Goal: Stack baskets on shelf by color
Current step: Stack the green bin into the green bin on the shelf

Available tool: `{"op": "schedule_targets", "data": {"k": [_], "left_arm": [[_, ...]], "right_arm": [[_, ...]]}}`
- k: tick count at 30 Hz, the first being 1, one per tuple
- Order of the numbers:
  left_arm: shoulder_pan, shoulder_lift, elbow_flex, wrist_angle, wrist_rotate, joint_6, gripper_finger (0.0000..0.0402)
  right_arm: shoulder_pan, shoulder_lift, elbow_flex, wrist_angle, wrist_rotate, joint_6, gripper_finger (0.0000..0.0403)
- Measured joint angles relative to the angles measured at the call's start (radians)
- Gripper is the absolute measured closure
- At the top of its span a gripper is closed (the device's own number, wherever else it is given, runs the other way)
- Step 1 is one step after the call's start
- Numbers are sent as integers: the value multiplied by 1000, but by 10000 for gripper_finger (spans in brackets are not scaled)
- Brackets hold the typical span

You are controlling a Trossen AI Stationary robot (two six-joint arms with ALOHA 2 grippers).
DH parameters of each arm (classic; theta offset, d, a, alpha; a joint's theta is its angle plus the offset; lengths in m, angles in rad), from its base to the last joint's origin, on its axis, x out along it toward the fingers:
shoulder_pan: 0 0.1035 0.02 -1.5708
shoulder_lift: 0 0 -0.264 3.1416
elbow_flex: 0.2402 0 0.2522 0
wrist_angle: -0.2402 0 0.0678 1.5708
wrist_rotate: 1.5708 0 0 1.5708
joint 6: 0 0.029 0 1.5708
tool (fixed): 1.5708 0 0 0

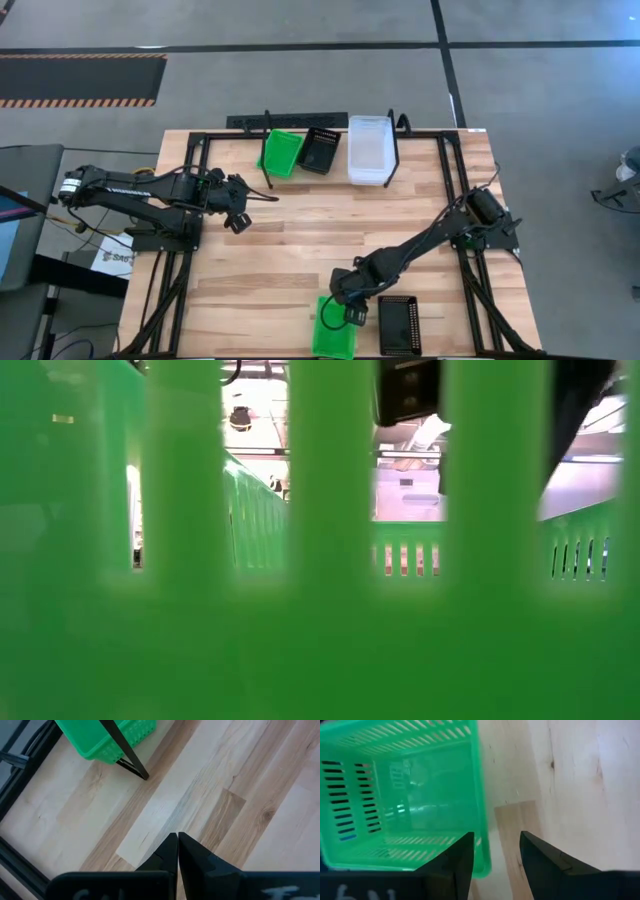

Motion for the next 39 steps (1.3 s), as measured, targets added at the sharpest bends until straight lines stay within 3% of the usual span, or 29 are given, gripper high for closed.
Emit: {"op": "schedule_targets", "data": {"k": [10, 13, 19, 25, 29, 32, 39], "left_arm": [[0, 0, 0, 0, 24, 0, 401], [0, 0, 0, 0, 25, 0, 401], [0, 0, 0, 13, 26, -10, 401], [-3, 0, 0, 206, 28, -59, 401], [-17, 0, 0, 432, 27, -7, 401], [-21, 0, 0, 579, 9, 38, 401], [-20, 0, 0, 651, -299, 63, 401]], "right_arm": [[-16, 0, -82, 126, 0, 14, 239], [-27, 0, -82, 132, 0, 14, 273], [-65, 0, -79, 141, 0, 11, 388], [-133, -2, 17, 55, 64, -30, 395], [-186, -3, 184, -175, 167, -141, 395], [-223, -4, 343, -413, 303, -233, 398], [-323, -5, 713, -838, 799, -257, 399]]}}
